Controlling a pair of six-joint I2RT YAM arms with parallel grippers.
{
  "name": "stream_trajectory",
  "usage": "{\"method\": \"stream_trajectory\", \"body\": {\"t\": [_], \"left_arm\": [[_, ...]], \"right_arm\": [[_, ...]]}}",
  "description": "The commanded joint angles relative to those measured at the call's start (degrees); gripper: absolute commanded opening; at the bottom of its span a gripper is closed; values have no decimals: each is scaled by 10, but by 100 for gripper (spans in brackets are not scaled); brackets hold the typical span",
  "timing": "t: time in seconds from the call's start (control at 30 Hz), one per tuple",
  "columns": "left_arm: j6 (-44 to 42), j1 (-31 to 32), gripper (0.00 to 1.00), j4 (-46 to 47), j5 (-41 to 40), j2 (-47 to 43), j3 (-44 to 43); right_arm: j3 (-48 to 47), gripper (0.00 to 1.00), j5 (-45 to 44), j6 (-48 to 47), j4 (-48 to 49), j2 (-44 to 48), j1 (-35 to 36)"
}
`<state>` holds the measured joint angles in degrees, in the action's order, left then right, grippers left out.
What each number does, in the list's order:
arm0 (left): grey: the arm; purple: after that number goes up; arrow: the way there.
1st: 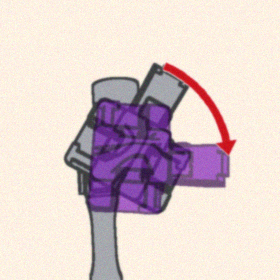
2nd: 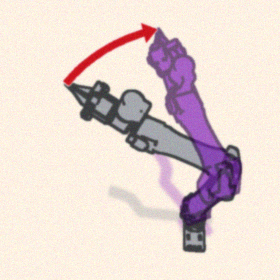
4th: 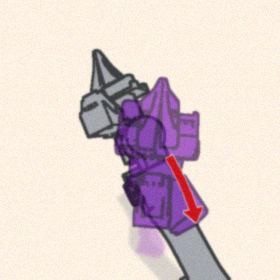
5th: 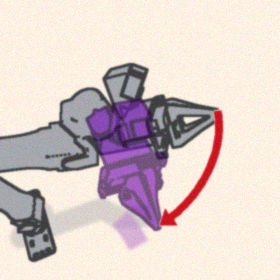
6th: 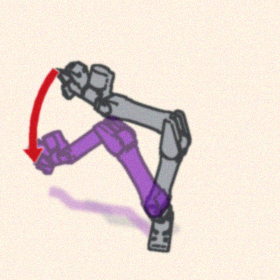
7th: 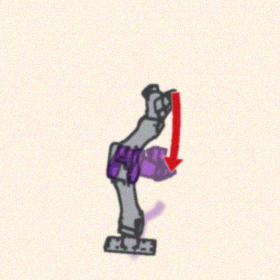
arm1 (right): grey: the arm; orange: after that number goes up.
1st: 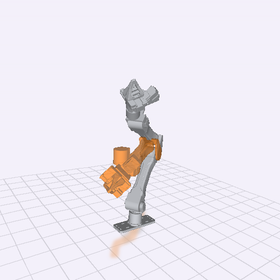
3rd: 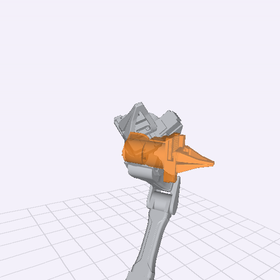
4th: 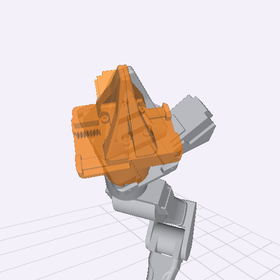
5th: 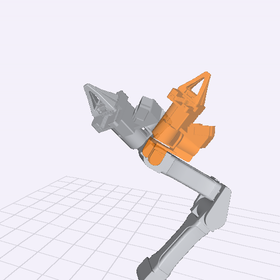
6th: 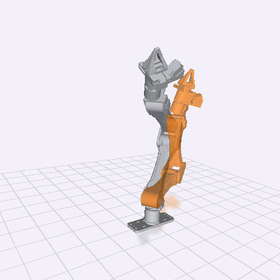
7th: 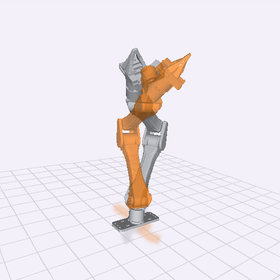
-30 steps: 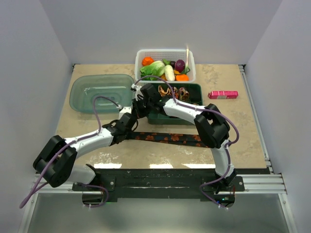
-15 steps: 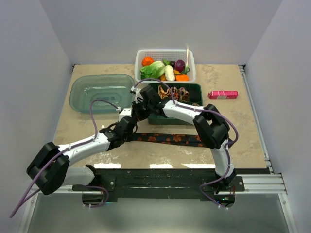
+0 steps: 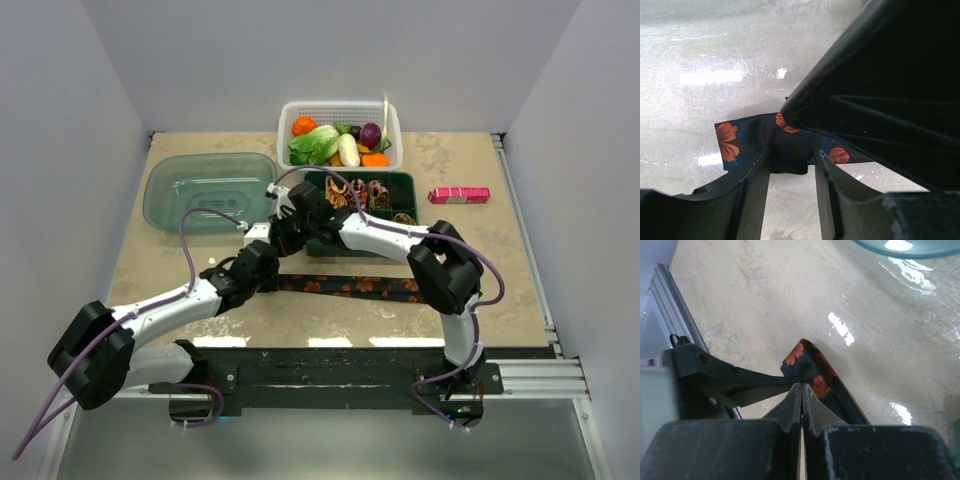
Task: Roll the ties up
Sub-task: Roll the tie at the center of the board.
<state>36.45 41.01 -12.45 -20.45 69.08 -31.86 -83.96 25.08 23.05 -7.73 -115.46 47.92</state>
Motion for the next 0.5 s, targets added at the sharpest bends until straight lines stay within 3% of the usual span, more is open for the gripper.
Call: {"method": "stream_trajectory", "body": {"t": [0.0,0.47], "left_arm": [[2,1,47,18,0,-19,7],[13,-1,61,63,44,-102,47]], "right_arm": [[5,0,7,-11,17,46,2],[54,0,62,-10,61,77,3]]}}
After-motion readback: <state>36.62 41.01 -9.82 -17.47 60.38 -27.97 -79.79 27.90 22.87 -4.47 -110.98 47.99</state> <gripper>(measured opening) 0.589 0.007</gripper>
